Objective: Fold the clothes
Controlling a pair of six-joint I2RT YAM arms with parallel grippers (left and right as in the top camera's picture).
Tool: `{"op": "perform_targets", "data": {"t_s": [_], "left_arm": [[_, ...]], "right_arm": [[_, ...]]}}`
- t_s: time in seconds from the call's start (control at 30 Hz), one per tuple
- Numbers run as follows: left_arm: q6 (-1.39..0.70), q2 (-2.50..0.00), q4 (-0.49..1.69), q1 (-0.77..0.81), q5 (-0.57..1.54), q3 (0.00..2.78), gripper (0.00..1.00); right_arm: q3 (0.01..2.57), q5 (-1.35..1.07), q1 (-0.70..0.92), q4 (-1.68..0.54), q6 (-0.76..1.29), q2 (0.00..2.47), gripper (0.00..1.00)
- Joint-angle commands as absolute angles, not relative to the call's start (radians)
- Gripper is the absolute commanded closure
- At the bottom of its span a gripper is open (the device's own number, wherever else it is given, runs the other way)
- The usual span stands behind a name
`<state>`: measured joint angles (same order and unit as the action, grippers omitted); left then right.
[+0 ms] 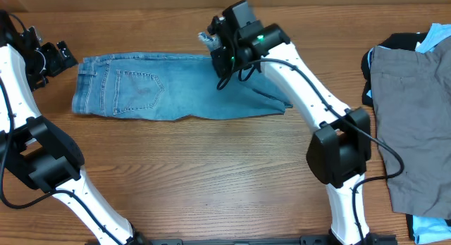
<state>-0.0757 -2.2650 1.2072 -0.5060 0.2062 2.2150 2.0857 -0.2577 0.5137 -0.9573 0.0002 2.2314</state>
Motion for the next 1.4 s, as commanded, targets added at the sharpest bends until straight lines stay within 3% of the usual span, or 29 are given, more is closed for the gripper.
{"op": "perform_targets", "data": {"t_s": [0.0,0.67,0.7,0.73,0.8,0.83,0.9,1.07,1.2,1.37], "left_arm": [[-0.082,-2.257,1.203,-0.512,0.207,2.224,0.00],[-0.082,-2.257,1.204,-0.512,0.207,2.224,0.00],[-0.082,-2.257,1.204,-0.512,0.207,2.224,0.00],[-0.082,-2.257,1.203,-0.512,0.207,2.224,0.00],[-0.082,-2.257,1.204,-0.512,0.207,2.224,0.00],[-0.082,-2.257,1.203,-0.512,0.207,2.224,0.00],[-0.082,-2.257,1.204,-0.512,0.207,2.224,0.00],[-0.082,-2.257,1.226,-0.504,0.346,2.224,0.01],[-0.056,-2.257,1.250,-0.451,0.513,2.224,0.20],[-0.045,-2.257,1.228,-0.275,0.512,2.182,0.10]], "right_arm": [[2.080,-0.282,0.573,-0.934,0.004,2.255,0.96],[2.080,-0.281,0.689,-0.785,0.054,2.335,0.96],[2.080,-0.281,0.689,-0.781,0.054,2.335,0.81],[2.080,-0.282,0.689,-0.778,0.055,2.335,0.53],[2.082,-0.282,0.689,-0.767,0.054,2.335,0.31],[2.087,-0.281,0.687,-0.759,0.051,2.334,0.26],[2.127,-0.282,0.665,-0.765,0.045,2.330,0.21],[2.179,-0.281,0.530,-0.907,0.046,2.270,0.20],[2.179,-0.285,0.385,-1.048,0.054,2.255,0.20],[2.179,-0.293,0.239,-1.172,0.054,2.255,0.19]]}}
